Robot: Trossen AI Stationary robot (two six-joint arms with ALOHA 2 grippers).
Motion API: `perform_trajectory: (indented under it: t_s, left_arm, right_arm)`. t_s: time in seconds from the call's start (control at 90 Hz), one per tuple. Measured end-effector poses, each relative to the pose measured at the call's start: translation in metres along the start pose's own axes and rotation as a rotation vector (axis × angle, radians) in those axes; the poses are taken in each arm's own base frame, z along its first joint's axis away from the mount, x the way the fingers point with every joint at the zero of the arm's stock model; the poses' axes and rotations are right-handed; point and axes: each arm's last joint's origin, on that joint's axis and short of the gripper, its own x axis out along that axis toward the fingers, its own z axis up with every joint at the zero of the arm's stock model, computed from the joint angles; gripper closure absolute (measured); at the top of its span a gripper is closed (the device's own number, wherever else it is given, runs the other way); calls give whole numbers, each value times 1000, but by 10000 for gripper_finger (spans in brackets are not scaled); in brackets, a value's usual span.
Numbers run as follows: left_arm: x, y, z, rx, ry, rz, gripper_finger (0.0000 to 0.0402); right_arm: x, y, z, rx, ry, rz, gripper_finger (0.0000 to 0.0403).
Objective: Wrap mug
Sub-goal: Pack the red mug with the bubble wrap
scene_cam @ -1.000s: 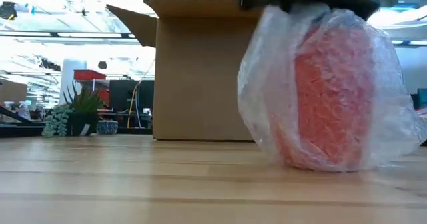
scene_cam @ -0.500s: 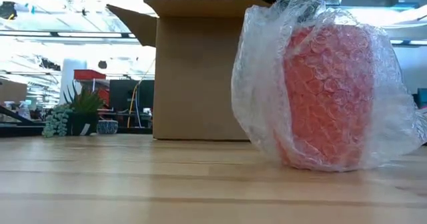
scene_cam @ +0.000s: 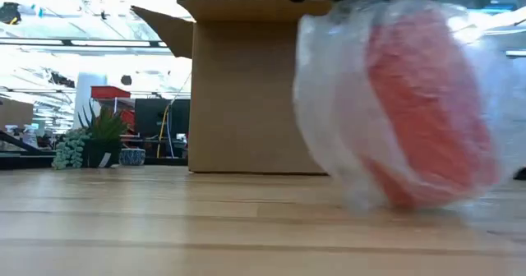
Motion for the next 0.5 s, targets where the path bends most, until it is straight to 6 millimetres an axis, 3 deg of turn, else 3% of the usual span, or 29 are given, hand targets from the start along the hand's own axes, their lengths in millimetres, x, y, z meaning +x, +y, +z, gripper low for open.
perform_trajectory:
  t_s: [0.133,0.311,0.5]
  left_arm:
    - [0,0,0,0,0,0,365]
    - [0,0,0,-1,0,0,365]
    - [0,0,0,-2,0,0,365]
  right_arm:
    - [-27,13,7,-56,-21,-2,403]
    - [-80,28,11,-79,-78,-21,403]
    - [-81,33,-5,-30,24,-77,403]
